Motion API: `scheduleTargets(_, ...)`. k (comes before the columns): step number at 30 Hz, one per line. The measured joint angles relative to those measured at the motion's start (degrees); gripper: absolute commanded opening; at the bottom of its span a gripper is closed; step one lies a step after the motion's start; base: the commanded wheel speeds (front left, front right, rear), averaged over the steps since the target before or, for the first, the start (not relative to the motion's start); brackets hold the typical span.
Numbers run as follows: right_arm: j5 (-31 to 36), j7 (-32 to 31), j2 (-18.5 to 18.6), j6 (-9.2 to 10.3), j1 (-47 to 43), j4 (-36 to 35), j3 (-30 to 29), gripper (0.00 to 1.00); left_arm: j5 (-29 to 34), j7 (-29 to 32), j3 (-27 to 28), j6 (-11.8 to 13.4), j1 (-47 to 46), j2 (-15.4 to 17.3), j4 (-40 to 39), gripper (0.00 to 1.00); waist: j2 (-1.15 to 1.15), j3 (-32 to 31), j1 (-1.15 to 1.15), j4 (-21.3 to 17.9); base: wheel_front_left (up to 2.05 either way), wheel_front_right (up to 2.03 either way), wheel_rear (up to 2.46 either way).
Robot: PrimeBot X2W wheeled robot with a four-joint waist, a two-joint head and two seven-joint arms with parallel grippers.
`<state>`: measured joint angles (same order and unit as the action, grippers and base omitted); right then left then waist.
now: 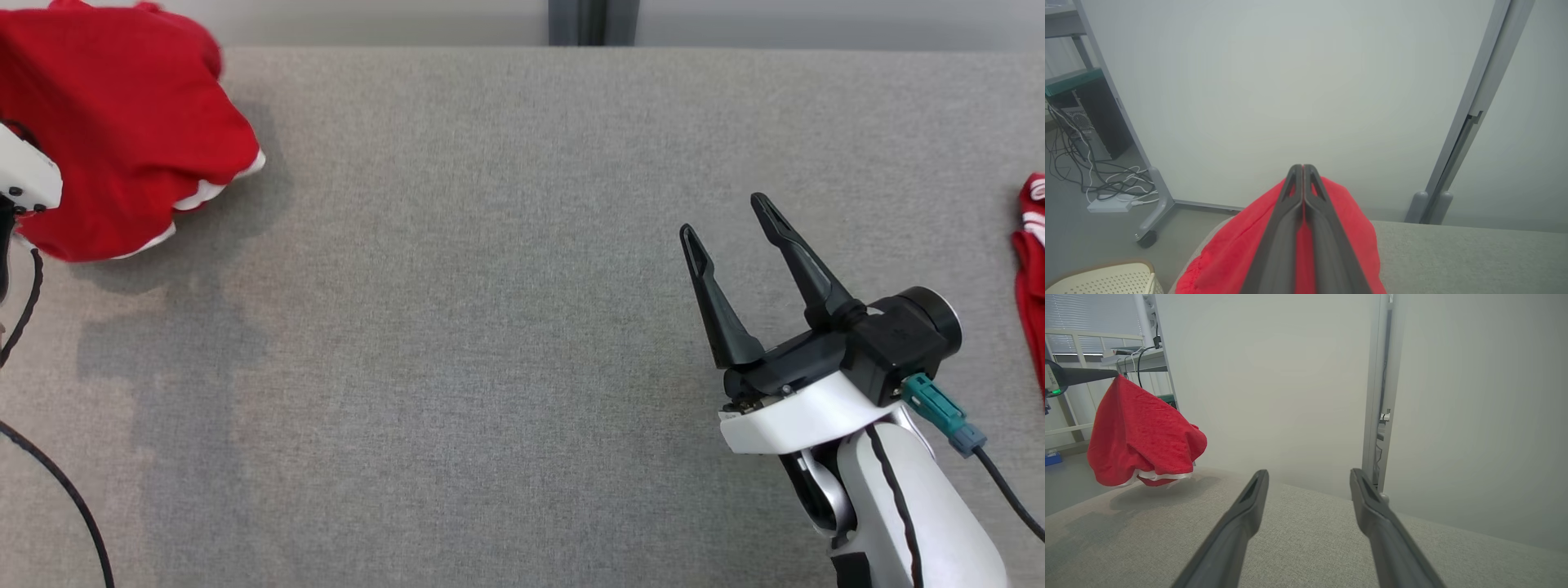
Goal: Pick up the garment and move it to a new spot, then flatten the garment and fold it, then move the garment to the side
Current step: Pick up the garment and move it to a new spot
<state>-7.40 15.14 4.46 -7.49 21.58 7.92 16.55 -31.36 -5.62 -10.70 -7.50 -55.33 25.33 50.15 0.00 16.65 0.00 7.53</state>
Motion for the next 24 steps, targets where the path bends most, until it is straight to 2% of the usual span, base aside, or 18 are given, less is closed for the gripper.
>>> scheduleTargets(5, -0.6, 0.0, -0.4, -0.01, -1.1, 0.1, -0.7, 1.00, -1.7, -3.4, -2.3, 0.0, 2.3, 0.9, -6.3, 0.00, 0.00, -3.5, 0.00, -0.9, 0.00, 0.00, 0.00)
scheduleTargets(10, -1.1, 0.0, -0.9, 0.00, -2.2, 0.0, -1.2, 1.00, -3.5, -2.8, -5.1, 0.0, 5.6, 0.5, -16.0, 0.00, 0.00, -6.9, 0.00, -2.7, 0.00, 0.00, 0.00)
scheduleTargets(13, -1.1, 0.0, -1.0, -0.01, -2.3, -0.2, -1.7, 1.00, -3.6, -0.9, -6.3, 0.1, 7.7, -0.6, -21.4, 0.00, 0.00, -8.0, 0.00, -4.0, 0.00, 0.00, 0.00)
scheduleTargets(21, -1.2, 0.0, -1.3, 0.00, -3.4, -1.4, -3.8, 1.00, -3.9, 4.2, -11.5, 3.0, 15.3, -5.0, -36.0, 0.00, 0.00, -9.4, 0.00, -8.7, 0.00, 0.00, 0.00)
scheduleTargets(24, -1.3, 0.0, -1.4, 0.00, -3.4, -1.5, -4.5, 1.00, -3.4, 5.0, -13.2, 3.7, 17.2, -6.1, -38.8, 0.00, 0.00, -9.4, 0.00, -10.0, 0.00, 0.00, 0.00)
